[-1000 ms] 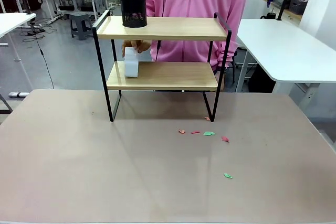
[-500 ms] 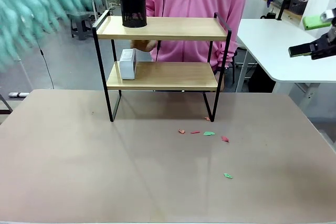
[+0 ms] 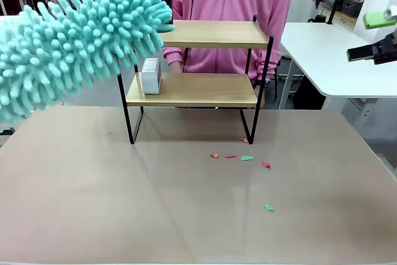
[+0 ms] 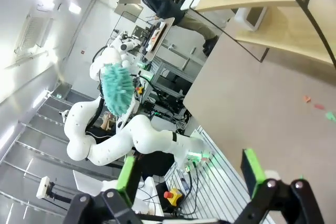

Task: Clean the shelf.
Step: Hand the Duster back to the human.

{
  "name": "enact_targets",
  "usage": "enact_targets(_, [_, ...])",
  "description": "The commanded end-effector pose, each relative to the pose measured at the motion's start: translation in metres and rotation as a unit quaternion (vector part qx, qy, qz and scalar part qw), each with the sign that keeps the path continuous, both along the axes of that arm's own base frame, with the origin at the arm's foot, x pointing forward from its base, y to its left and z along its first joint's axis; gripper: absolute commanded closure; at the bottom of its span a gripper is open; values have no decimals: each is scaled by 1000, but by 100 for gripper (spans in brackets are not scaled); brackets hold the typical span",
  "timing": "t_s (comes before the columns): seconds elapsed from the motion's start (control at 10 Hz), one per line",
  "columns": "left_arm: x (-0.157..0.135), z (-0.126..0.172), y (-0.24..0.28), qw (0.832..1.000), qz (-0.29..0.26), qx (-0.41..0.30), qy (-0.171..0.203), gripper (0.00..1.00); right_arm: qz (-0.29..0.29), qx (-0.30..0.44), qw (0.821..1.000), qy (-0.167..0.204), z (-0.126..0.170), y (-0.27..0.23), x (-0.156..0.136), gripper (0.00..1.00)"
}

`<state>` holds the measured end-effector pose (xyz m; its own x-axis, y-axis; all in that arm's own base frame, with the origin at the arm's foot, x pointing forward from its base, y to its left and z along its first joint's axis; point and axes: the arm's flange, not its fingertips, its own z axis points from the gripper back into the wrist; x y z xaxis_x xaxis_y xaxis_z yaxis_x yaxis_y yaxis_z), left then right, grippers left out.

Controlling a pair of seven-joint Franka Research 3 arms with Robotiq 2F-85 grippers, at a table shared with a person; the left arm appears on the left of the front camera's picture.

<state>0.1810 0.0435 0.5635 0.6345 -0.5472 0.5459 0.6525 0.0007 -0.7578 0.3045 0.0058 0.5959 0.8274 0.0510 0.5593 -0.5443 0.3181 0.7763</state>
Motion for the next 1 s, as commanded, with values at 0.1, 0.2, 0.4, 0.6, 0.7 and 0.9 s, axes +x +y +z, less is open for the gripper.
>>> enact_targets(0.1, [17, -15, -31, 995, -80, 52, 21, 88, 75, -18, 997, 3, -14, 35, 59, 0])
enact_targets(0.2, [25, -20, -45, 991, -107, 75, 29, 88, 97, -5, 995, 16, -21, 51, 76, 0])
enact_targets(0.4, [42, -29, -64, 986, -131, 91, 54, 88, 122, 1, 992, 44, -39, 86, 90, 0])
enact_targets(0.6, [53, -35, -85, 979, -167, 96, 72, 88, 189, 20, 977, 92, -52, 133, 83, 0])
enact_targets(0.7, [55, -36, -92, 977, -174, 98, 75, 88, 216, 26, 969, 120, -57, 155, 75, 0])
enact_targets(0.9, [58, -38, -103, 976, -176, 101, 74, 88, 254, 5, 956, 144, -72, 195, 52, 0])
